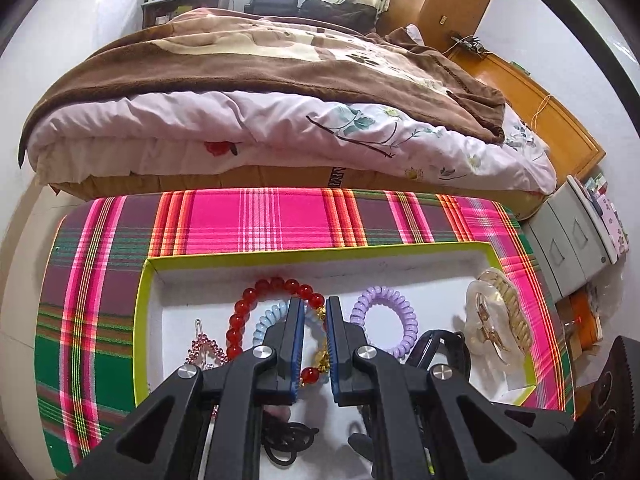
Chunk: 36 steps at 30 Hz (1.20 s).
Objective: Organize jewelry
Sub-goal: 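Lower both bracelets into the box and open both grippers, then withdraw both grippers toward the gold chain and black cord bracelet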
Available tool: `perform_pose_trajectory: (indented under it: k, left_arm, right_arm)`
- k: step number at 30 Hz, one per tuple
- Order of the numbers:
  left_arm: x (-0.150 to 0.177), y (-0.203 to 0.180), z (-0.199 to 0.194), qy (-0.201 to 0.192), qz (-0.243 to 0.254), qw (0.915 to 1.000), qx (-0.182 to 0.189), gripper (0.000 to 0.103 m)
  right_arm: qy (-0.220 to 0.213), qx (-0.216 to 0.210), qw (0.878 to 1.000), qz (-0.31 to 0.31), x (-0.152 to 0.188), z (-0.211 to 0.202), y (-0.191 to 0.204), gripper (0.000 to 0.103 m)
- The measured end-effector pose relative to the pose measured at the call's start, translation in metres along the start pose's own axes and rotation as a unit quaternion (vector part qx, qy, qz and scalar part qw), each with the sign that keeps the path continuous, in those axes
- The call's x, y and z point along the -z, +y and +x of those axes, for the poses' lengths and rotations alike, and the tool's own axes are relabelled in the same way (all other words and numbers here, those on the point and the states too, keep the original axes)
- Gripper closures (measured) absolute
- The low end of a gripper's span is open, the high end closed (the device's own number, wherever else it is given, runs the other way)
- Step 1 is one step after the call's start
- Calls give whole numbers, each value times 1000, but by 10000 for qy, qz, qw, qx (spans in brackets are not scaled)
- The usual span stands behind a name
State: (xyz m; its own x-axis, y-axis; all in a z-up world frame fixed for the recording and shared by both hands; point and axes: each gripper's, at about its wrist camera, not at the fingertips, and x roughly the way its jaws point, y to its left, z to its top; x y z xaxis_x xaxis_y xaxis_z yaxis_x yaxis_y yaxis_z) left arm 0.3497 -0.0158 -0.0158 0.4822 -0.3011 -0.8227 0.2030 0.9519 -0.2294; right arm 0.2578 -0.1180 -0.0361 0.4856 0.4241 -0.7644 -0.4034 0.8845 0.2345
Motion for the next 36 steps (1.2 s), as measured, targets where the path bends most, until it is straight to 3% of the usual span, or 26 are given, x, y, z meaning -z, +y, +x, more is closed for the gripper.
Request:
perform_pose_trajectory:
  k: [3,7,10,36]
  left_arm:
    - [1,-2,-1,-6,35,10000,-4,91]
    - [2,-3,-8,-51,37,10000,3,70]
    - [3,-4,-15,-96,58,9999,20,69]
    - [34,-13,-110,-545,-50,9985,-39,69]
  right_arm:
    - [2,-26,10000,-1,1,-1,1,83]
    - [-63,13,10000,8,3,-6,1,79]
    - [-92,23,9999,48,5,-10,1,72]
    - [-475,223,9986,-22,29,-82,33,71]
